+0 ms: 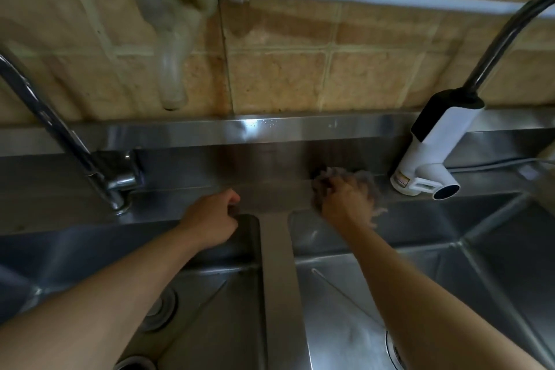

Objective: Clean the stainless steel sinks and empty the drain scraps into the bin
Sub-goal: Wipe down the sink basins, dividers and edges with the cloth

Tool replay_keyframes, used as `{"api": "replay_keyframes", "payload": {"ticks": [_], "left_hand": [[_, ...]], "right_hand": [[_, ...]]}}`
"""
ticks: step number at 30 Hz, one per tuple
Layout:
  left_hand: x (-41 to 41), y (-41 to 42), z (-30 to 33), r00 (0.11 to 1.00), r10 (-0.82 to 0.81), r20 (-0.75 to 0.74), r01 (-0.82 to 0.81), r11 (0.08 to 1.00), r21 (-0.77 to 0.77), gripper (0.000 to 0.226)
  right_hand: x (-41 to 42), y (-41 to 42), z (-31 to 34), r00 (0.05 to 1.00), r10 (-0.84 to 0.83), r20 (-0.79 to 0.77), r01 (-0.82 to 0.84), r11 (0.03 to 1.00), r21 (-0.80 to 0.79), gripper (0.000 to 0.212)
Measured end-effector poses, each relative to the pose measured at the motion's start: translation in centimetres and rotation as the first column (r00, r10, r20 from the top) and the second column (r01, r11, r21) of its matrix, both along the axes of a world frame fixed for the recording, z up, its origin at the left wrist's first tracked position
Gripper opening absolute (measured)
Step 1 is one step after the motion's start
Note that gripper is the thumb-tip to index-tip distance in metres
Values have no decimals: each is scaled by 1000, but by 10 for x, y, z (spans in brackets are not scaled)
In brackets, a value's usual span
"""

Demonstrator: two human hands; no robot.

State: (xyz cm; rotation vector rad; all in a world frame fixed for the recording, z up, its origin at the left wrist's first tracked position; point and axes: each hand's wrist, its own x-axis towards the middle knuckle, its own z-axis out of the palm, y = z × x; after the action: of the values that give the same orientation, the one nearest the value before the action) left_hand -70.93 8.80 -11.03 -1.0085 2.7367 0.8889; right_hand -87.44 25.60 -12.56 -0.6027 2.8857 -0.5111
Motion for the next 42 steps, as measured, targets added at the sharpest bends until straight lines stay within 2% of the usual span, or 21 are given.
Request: {"api": "replay_keyframes", "payload": {"ticks": [3,5,7,10,12,15,18,21,23,25,27,29,32,35,37,40,42], "left_hand": [[4,-5,-1,999,-17,-31,16,1000,-14,44],[8,-8,-1,997,-4,-79,2,1000,-29,36],[15,-12,1,994,31,-108,-43,993,-109,30],[25,-22,1,998,30,-61,-43,976,-215,26],[25,-26,0,1000,11,-9,-12,976,-216,22],[21,-26,-3,1000,-18,13,20,969,-246,23],[15,-25,-3,1000,-27,14,30,955,-296,24],[10,-25,-2,999,-27,31,35,950,-312,27],[10,-25,-2,999,-30,26,37,942,-333,27],[11,-26,-2,999,-31,21,36,940,-339,26],[13,-28,-1,999,-39,22,44,940,-340,26],[15,-27,-1,998,-58,30,65,942,-329,26],[21,-29,-4,994,-105,12,104,954,-282,32],[33,-40,-4,993,-103,-62,90,978,-190,48],[45,-50,-3,994,-78,-73,60,972,-227,50],[64,-63,-2,996,-59,-63,40,963,-266,45],[72,-70,-3,996,-49,-79,26,964,-266,41]], "right_hand": [[41,-39,-3,961,276,-6,-276,960,36,41],[62,-62,-3,942,335,-9,-335,942,2,40],[66,-71,-2,922,387,-6,-388,922,-8,41],[60,-60,-7,888,460,-9,-460,888,-21,42],[45,-40,-14,936,345,-68,-348,937,-30,42],[-2,7,-23,984,73,-162,-77,997,-21,46],[-43,41,-27,991,-36,-128,35,999,-12,44],[-48,27,-29,985,-124,-123,118,991,-59,45],[-43,16,-20,979,-198,-39,196,979,-52,47],[-23,7,-15,993,-117,-34,117,993,12,46],[10,-14,-19,990,96,-100,-94,995,24,43],[43,-45,-23,945,310,-103,-315,949,-29,42],[50,-75,-20,930,361,-62,-366,924,-108,44],[28,-58,-22,962,239,-133,-260,949,-178,38],[14,-36,-25,986,4,-168,-67,925,-374,34],[-6,-15,-6,959,-282,-14,192,688,-700,24],[-16,-11,17,937,-349,-25,184,552,-813,27]]}}
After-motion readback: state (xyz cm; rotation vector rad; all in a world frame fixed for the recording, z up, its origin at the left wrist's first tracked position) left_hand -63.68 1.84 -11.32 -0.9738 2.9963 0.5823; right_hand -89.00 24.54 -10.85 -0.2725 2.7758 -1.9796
